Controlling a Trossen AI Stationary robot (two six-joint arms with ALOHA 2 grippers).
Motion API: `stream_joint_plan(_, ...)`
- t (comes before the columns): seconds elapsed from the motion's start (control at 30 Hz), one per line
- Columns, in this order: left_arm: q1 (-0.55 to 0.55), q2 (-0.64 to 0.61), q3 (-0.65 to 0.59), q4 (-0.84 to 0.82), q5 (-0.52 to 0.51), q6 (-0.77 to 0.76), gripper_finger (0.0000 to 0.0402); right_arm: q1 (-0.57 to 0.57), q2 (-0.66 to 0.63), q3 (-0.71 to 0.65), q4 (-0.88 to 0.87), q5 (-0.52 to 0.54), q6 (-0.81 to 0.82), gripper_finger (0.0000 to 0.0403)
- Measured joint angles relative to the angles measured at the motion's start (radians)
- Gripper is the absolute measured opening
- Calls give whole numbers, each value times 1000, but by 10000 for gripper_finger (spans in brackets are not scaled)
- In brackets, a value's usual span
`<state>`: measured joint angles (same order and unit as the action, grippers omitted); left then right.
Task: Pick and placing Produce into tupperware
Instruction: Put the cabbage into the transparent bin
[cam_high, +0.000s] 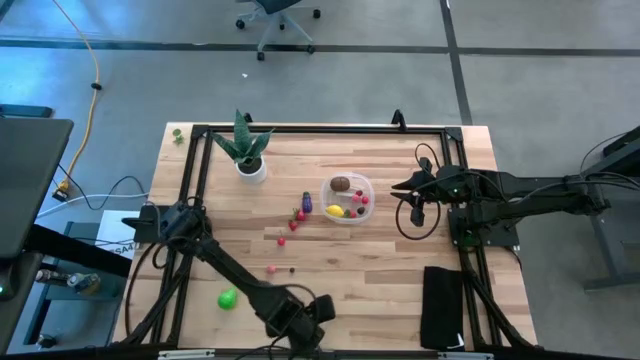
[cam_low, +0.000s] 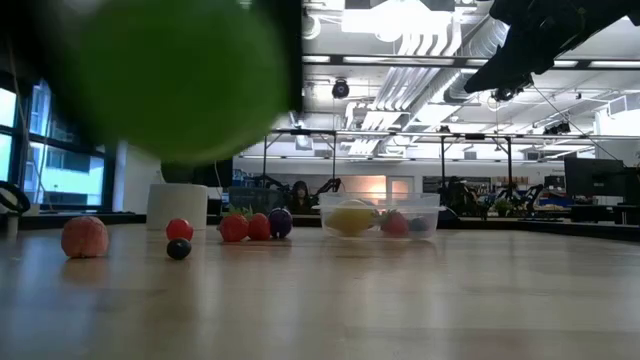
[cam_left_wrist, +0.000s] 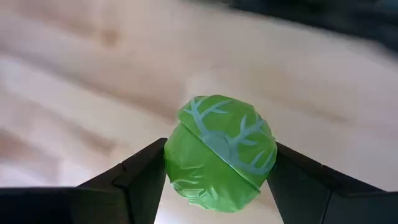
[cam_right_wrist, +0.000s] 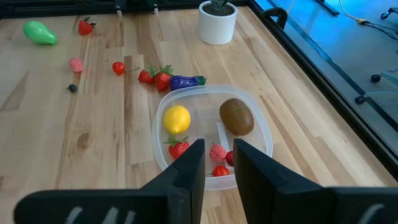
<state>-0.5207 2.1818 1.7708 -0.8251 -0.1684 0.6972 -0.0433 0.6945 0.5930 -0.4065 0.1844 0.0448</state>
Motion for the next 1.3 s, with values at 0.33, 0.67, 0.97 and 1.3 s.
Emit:
stream_joint_plan(0.33,161,-35,39,-65,-7,59,241,0,0,0,1,0,0,73)
stream_joint_plan(0.67,406,-137,40,-71,-15,217,241,0,0,-1,-12,0,0,73)
stream_joint_plan(0.97,678,-151,39,-17,114,275,241,0,0,-1,-15,0,0,73)
stream_joint_plan(1.3,891,-117,32,26,359,204,241,0,0,-1,-15,0,0,73)
